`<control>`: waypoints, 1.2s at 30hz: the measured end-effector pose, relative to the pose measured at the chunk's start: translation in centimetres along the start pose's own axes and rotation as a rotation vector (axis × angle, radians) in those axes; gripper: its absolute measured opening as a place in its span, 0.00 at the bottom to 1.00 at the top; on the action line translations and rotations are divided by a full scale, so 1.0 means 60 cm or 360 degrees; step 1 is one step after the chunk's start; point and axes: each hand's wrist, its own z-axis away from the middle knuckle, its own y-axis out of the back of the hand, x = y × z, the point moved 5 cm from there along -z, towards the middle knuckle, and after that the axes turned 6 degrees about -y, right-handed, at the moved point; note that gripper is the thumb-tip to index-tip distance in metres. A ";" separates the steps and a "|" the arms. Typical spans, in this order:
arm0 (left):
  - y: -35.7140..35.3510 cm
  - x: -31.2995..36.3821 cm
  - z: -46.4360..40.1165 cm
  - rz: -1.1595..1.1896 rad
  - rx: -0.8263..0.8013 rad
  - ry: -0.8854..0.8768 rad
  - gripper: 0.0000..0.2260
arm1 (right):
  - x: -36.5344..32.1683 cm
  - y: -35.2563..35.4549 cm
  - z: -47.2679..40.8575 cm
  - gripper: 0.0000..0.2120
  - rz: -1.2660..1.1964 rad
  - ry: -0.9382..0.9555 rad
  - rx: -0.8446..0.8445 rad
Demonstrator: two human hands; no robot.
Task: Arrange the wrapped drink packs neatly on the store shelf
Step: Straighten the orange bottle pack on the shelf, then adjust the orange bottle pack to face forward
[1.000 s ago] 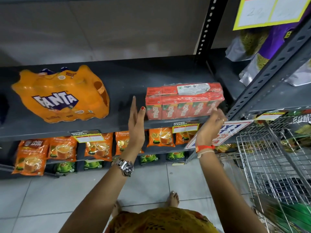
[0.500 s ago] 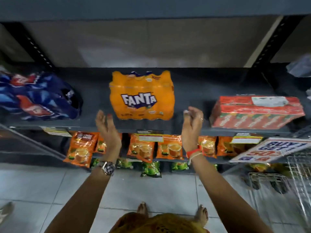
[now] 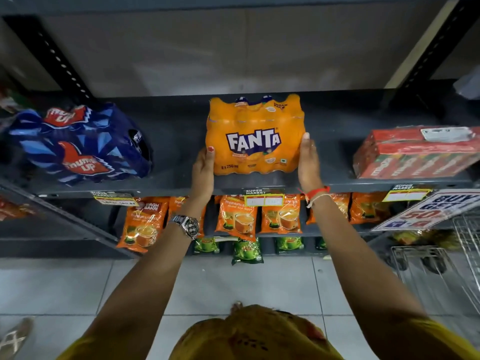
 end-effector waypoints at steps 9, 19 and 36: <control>0.003 -0.003 0.052 0.0009 0.0118 -0.0001 0.20 | 0.020 0.017 0.029 0.18 -0.0010 -0.0017 0.0040; 0.003 0.000 0.058 -0.0017 0.0141 -0.0008 0.18 | 0.016 0.022 0.047 0.17 -0.0019 -0.0009 0.0033; 0.412 -0.032 0.061 -0.0016 0.1304 -0.0255 0.16 | 0.064 -0.336 0.212 0.20 0.0258 0.0191 0.0014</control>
